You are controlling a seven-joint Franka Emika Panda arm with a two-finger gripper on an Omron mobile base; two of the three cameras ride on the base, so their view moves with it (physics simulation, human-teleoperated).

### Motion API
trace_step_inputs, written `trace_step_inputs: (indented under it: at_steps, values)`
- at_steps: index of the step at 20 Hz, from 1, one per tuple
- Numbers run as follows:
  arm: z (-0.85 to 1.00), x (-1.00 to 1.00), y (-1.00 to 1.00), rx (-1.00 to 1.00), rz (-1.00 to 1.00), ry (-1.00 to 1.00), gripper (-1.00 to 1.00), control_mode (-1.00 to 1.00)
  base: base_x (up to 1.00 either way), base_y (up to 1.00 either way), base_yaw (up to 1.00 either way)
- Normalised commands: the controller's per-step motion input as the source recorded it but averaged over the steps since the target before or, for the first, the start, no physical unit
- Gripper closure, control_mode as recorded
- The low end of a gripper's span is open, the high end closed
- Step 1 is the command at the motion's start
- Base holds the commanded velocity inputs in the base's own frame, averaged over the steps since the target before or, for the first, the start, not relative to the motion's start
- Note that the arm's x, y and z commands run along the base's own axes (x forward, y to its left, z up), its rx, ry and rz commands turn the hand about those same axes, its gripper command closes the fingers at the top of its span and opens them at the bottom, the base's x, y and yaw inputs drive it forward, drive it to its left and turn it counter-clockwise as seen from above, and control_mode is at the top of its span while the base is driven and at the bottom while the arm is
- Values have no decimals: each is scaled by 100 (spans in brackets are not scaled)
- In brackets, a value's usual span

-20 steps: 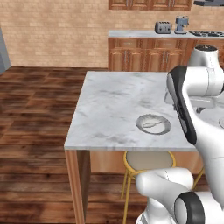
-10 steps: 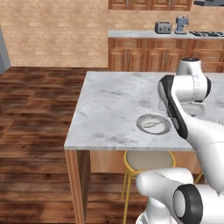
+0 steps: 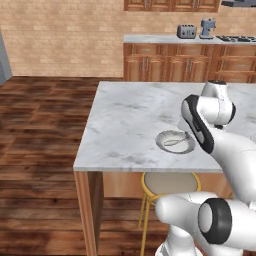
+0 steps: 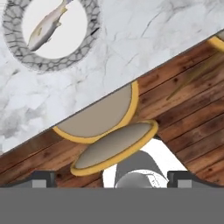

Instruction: Transport the fish and sweet potato to the fridge. Place the fish on the rack containing meat and place the sweet potato on the rack containing the vegetable, ensuring meats and vegetables are on different racks.

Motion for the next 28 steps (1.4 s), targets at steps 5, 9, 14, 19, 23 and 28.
trace_step_inputs:
  at_steps: [5, 9, 14, 19, 23, 28]
  values:
    - [-29, 64, -8, 0, -18, 0, -100, -100, 0, 0, 0]
    - [-25, 66, -7, 0, -16, 2, -100, -100, 0, 0, 0]
    - [-27, 62, -16, 0, -6, 10, -100, -100, 0, 0, 0]
    - [-37, 65, -17, 0, -1, 8, -100, -100, 0, 0, 0]
    - [-36, 60, -5, 1, 0, 4, -100, -100, 0, 0, 0]
    - [-44, 47, 0, 3, 0, 5, -100, -100, 0, 0, 0]
